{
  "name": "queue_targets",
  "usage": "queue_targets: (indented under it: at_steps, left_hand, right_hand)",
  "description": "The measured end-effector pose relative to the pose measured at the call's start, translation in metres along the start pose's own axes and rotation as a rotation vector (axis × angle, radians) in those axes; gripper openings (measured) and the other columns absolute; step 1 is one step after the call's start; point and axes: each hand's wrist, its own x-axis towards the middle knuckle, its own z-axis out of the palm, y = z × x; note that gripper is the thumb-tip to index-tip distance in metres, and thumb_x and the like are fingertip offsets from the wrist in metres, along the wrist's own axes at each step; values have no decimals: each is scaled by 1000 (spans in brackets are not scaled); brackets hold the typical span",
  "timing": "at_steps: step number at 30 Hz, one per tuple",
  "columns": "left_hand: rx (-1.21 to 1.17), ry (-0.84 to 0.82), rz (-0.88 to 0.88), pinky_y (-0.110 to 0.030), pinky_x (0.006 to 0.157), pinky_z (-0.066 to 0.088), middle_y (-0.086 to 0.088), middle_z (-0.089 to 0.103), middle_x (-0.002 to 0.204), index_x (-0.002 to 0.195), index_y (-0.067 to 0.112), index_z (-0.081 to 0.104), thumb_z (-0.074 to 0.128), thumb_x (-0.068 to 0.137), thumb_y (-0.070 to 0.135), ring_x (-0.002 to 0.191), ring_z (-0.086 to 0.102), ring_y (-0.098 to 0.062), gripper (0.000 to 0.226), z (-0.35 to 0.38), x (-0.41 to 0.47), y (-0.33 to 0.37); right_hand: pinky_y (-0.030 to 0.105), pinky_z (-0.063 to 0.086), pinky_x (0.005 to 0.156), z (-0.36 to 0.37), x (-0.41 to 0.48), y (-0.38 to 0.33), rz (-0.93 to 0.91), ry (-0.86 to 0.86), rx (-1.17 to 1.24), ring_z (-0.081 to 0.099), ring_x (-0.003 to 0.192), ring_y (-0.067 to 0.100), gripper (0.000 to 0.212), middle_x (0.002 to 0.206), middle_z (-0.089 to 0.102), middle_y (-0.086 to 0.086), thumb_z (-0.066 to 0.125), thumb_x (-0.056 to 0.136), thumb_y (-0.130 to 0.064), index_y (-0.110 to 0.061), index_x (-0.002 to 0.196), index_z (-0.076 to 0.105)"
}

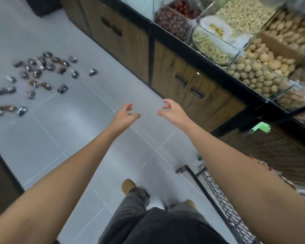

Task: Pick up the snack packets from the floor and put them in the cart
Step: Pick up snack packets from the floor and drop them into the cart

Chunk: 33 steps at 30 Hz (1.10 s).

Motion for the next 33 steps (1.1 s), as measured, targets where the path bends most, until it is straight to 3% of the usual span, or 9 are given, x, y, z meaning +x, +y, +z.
queue_targets:
  at_steps: [5, 7, 9, 12, 15, 18, 28, 33]
  left_hand:
    - [-1, 113, -17, -25, 93, 37, -7, 45, 140, 141, 10, 35, 61, 90, 18, 122, 50, -24, 58, -134, 11, -26]
    - [-16, 174, -18, -25, 92, 37, -7, 46, 139, 141, 10, 36, 60, 91, 17, 121, 51, -24, 56, -180, 10, -36]
    - [-35, 256, -4, -27, 91, 40, -9, 49, 136, 139, 8, 39, 59, 91, 17, 118, 52, -25, 53, -221, 11, -47]
    - [-59, 364, -22, -27, 87, 42, -7, 50, 134, 138, 9, 41, 59, 91, 18, 115, 54, -24, 51, -274, 17, -66]
    - [-94, 425, -76, -29, 90, 42, -5, 49, 135, 139, 10, 39, 60, 90, 21, 115, 54, -24, 54, -317, 29, -84]
    - [-104, 479, -124, -28, 88, 41, -6, 49, 135, 139, 9, 39, 61, 89, 21, 112, 55, -23, 55, -361, 50, -101]
    - [-106, 628, -383, -24, 95, 33, -5, 48, 139, 141, 11, 38, 57, 91, 23, 124, 48, -22, 55, -520, 149, -143]
    - [-174, 758, -461, -22, 92, 33, -6, 49, 138, 139, 10, 40, 57, 91, 21, 124, 48, -22, 52, -585, 179, -155]
  right_hand:
    - [16, 39, 71, 95, 35, -100, -107, -122, -69, 53, 94, 12, 55, 104, 54, 2, 65, 87, -21, -10, 137, 45]
    - [9, 38, 62, 127, 45, -135, -160, -180, -117, 52, 92, 11, 51, 104, 56, 4, 62, 89, -21, -10, 135, 45]
    - [13, 38, 63, 160, 58, -167, -201, -223, -151, 51, 90, 11, 49, 103, 55, 5, 61, 90, -20, -10, 135, 46]
    - [7, 38, 57, 209, 82, -210, -256, -274, -187, 52, 89, 13, 48, 100, 55, 3, 63, 88, -18, -8, 132, 49]
    - [17, 39, 70, 257, 110, -245, -309, -343, -239, 54, 93, 13, 50, 104, 58, 5, 64, 86, -20, -8, 133, 50]
    - [19, 35, 78, 302, 145, -279, -336, -421, -267, 52, 95, 13, 49, 105, 55, 5, 64, 88, -20, -8, 133, 49]
    - [22, 36, 78, 446, 282, -393, -333, -645, -318, 53, 92, 14, 49, 98, 56, -1, 63, 88, -21, -10, 133, 47]
    - [22, 39, 75, 512, 331, -455, -364, -719, -347, 53, 89, 15, 49, 92, 54, -1, 63, 87, -19, -6, 132, 49]
